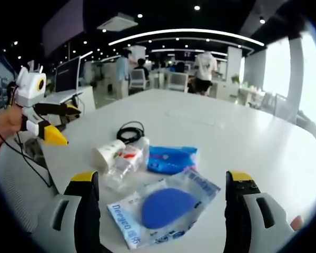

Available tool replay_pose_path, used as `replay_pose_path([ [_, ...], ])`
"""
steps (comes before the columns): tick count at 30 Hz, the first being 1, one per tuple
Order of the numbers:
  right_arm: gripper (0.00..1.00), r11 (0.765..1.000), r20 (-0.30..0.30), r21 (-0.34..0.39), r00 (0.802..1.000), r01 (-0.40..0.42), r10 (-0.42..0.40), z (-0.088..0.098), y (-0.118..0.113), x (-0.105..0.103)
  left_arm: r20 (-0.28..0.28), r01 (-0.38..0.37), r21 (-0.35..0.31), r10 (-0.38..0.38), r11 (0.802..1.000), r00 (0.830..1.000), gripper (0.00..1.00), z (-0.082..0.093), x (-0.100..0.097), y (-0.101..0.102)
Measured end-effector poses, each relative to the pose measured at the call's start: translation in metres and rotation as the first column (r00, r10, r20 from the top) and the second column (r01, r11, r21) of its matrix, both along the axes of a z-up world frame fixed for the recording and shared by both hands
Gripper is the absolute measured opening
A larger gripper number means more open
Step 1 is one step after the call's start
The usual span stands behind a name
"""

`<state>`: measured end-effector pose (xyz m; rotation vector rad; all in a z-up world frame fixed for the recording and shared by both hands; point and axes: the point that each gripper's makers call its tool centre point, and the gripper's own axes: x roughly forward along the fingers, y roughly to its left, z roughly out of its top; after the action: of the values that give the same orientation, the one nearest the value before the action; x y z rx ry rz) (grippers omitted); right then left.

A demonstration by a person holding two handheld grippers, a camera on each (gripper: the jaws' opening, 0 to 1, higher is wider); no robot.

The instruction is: Arrange the tabletop items into an orderly group along one side of the table until the central work area is clear of visible clutter.

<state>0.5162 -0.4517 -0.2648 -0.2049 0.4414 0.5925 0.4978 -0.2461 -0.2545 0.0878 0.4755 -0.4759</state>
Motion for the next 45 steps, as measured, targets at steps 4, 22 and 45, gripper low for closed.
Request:
replay_pose_path([
  [4,1.00,1.000,0.004,-0.003,1.000,-0.002,0.002,0.001,-0.001,0.004,0.005,0.007,0.001,-0.007,1.000,1.000,0.94,0.002,0.004,-0.004],
  [22,1.00,1.000,0.025,-0.012,1.000,-0.006,0.006,0.009,-0.003,0.027,0.019,0.057,0.022,-0.057,0.998,0.998,0.94,0.008,0.022,-0.023],
  [45,0.90,1.000,0.029,-0.025,0.999,-0.012,0.013,0.012,-0.010,0.067,-0.001,0.124,0.055,-0.124,0.991,0.992,0.88,-0.001,0.050,-0.052],
])
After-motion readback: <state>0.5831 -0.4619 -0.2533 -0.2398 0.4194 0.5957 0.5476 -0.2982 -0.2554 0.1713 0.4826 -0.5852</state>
